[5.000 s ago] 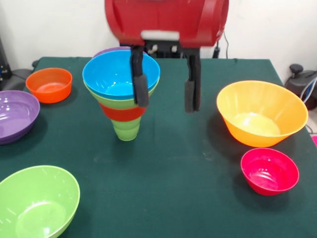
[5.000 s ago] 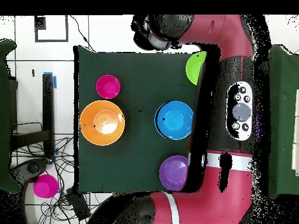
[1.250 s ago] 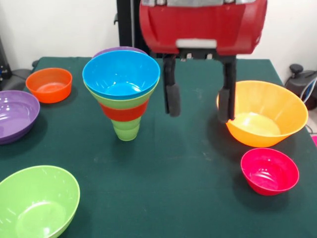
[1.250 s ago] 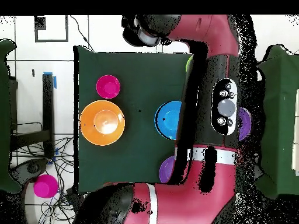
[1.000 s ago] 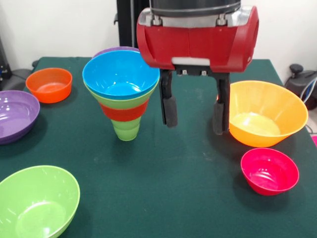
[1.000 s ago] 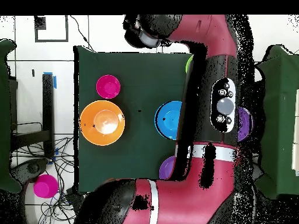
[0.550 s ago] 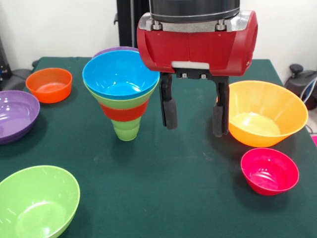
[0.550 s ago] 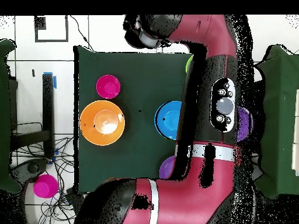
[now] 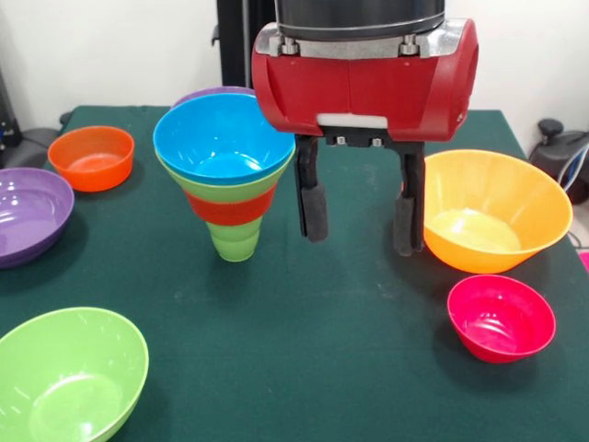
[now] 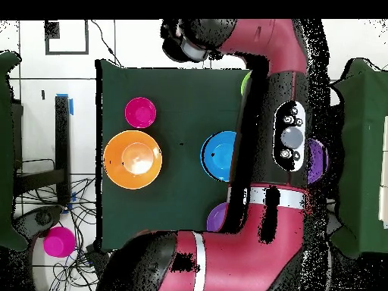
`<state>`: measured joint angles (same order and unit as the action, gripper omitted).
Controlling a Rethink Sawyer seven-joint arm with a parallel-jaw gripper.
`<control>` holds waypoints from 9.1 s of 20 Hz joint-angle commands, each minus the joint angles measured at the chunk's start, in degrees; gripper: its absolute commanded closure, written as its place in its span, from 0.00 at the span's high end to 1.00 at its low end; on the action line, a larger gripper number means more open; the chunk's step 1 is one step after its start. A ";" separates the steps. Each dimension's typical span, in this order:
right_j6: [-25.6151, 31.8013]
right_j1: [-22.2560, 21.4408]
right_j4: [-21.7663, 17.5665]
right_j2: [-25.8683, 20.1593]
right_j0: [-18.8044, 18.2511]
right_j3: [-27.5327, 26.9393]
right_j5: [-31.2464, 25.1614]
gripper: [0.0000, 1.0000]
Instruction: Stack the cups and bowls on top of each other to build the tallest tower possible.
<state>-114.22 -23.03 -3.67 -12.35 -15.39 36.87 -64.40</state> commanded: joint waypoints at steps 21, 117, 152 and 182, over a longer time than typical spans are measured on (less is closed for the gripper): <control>27.02 14.49 -12.24 -10.24 -4.59 -22.67 -9.72 1.00; 18.57 12.84 -11.17 -4.39 -13.24 17.61 22.18 1.00; 16.90 7.11 -10.73 -4.68 -13.32 27.77 24.36 1.00; 17.56 -0.16 -8.33 -6.25 -13.49 31.17 18.12 0.00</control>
<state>-105.72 -19.17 -10.86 -13.70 -30.16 62.66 -37.66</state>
